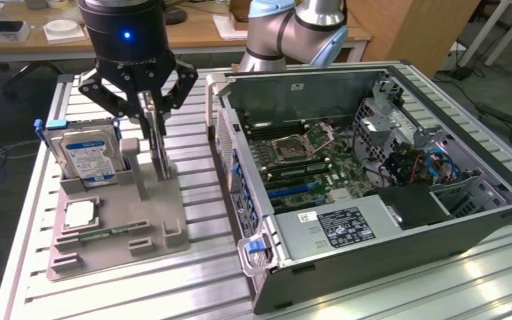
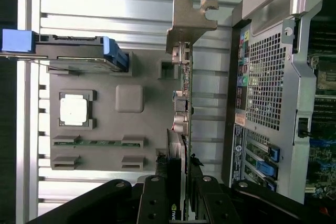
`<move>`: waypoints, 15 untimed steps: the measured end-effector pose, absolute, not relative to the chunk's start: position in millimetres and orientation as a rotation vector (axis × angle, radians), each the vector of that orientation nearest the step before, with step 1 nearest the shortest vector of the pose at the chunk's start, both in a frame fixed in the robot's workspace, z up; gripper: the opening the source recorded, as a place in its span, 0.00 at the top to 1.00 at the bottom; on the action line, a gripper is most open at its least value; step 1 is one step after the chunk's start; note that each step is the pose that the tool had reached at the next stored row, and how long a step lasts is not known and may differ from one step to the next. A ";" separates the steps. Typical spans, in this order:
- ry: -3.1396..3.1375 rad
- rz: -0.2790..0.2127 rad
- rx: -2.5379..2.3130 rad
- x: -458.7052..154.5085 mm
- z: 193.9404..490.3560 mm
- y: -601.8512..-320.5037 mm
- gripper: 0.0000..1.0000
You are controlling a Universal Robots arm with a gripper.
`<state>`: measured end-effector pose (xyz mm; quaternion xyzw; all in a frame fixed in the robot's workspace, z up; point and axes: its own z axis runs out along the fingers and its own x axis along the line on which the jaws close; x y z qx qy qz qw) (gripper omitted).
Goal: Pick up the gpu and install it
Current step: 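Pick up the gpu and move the gpu toward the slot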
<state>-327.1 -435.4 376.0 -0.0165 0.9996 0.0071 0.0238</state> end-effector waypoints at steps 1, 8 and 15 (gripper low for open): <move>3.094 0.022 -0.051 -327.1 376.7 -435.4 0.74; 3.094 0.022 -0.051 -327.1 381.3 -435.4 0.74; 3.094 0.023 -0.051 -327.1 385.3 -435.4 0.74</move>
